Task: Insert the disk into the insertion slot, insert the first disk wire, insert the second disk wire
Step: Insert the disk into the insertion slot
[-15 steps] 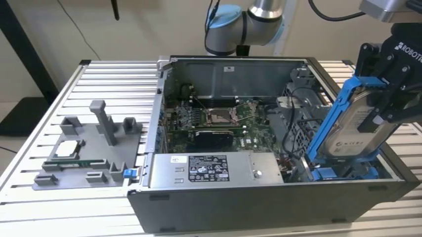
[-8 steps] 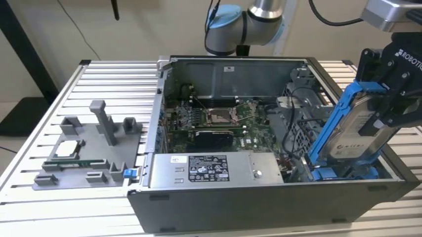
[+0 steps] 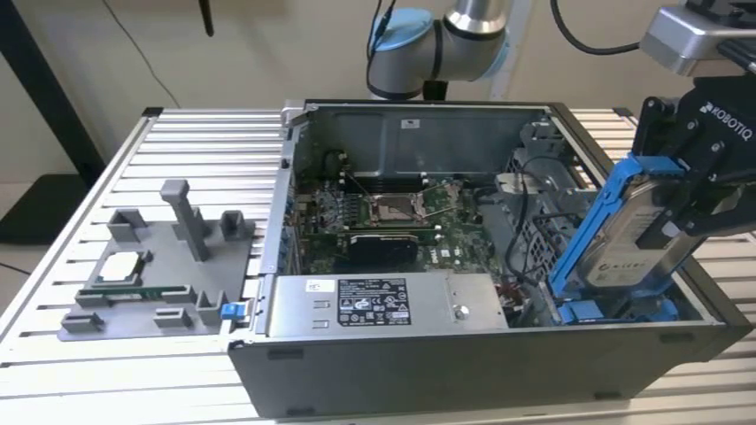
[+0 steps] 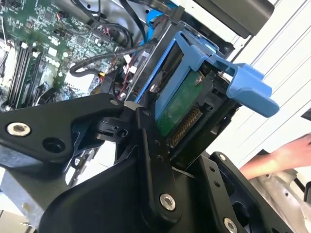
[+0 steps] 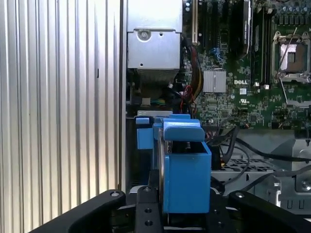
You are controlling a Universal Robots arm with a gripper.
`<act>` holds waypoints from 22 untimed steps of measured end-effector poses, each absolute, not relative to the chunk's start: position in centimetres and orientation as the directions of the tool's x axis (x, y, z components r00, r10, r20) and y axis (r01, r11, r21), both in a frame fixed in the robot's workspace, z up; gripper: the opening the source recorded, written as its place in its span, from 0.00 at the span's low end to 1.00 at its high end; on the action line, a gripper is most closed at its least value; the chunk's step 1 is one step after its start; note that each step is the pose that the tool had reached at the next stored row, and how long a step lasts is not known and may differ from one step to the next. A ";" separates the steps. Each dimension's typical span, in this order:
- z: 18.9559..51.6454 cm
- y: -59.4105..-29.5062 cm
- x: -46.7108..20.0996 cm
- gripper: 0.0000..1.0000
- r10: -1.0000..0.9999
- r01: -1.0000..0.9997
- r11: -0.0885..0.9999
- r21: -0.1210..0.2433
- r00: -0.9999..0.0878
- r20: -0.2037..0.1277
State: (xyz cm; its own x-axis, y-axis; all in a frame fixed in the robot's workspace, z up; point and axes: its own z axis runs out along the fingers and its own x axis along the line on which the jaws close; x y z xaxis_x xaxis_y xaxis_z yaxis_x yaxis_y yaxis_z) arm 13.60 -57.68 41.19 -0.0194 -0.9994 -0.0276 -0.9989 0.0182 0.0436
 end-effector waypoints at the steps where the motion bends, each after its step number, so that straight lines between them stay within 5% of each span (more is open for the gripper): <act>1: 41.1 -57.7 13.7 0.00 -0.999 -0.999 0.018 0.044 -0.019 -0.028; 22: 38.9 -57.3 13.7 0.00 -0.999 -0.999 0.031 0.044 -0.032 -0.029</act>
